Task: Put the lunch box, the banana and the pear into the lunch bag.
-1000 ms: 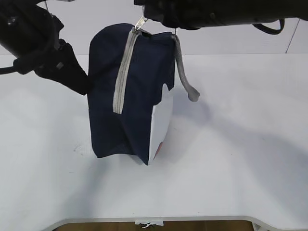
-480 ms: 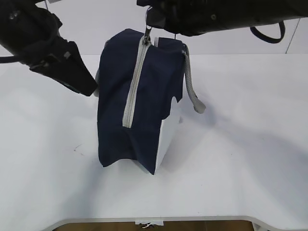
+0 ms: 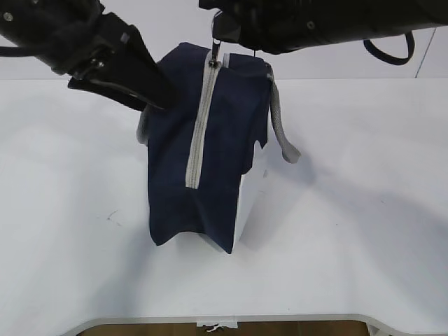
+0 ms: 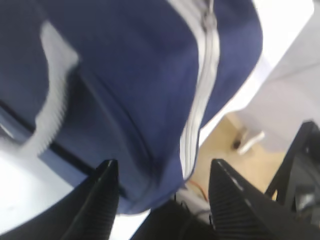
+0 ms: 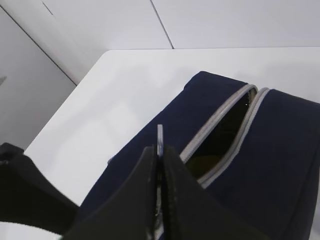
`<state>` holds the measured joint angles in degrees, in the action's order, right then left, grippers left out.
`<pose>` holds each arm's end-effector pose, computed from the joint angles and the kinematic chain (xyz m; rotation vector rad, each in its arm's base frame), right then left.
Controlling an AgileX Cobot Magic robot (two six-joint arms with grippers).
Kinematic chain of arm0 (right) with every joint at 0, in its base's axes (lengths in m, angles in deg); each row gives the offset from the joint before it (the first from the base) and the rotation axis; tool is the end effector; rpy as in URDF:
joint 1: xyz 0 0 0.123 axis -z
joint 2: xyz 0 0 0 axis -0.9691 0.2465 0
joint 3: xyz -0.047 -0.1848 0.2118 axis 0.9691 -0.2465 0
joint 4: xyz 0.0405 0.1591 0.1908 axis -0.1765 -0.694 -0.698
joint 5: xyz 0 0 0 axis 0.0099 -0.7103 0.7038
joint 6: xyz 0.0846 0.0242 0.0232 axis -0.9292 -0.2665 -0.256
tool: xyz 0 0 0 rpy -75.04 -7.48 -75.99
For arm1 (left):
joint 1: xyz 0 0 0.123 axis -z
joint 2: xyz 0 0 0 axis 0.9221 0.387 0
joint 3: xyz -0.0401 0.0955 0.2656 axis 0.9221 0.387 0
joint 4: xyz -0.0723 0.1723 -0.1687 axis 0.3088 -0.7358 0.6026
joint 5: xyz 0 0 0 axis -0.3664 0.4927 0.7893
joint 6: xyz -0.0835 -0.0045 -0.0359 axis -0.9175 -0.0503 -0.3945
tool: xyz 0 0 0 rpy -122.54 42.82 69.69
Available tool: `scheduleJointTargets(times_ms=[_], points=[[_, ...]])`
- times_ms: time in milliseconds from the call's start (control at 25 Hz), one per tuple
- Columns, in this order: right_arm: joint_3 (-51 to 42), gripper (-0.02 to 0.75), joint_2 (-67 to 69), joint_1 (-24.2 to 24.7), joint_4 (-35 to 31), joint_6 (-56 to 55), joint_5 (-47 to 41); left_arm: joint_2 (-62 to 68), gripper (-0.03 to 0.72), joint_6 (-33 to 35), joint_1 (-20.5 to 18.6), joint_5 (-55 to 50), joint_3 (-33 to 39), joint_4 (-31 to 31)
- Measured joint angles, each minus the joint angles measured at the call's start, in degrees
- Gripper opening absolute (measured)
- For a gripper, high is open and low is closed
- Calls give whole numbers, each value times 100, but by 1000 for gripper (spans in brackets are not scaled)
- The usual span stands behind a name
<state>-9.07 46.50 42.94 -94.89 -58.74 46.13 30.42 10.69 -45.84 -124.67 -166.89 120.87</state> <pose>0.2967 0.1972 0.3441 -0.2124 2.0239 0.6808 0.2882 -0.1685 0.3309 0.8420 2.4966 -0.8860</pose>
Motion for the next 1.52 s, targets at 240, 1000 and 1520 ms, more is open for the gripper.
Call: scheduleJointTargets(times_ms=[240,1000,1520], points=[[0,1,0,0,-36,0,-21,229,438,-8,0,545,0,450],[0,1,12,14,-53,0,-94,18,-6,661,0,-339,-9,-918],[0,1,193,467,-53,0,-86,-707,-6,680,0,-578,-9,-1724]])
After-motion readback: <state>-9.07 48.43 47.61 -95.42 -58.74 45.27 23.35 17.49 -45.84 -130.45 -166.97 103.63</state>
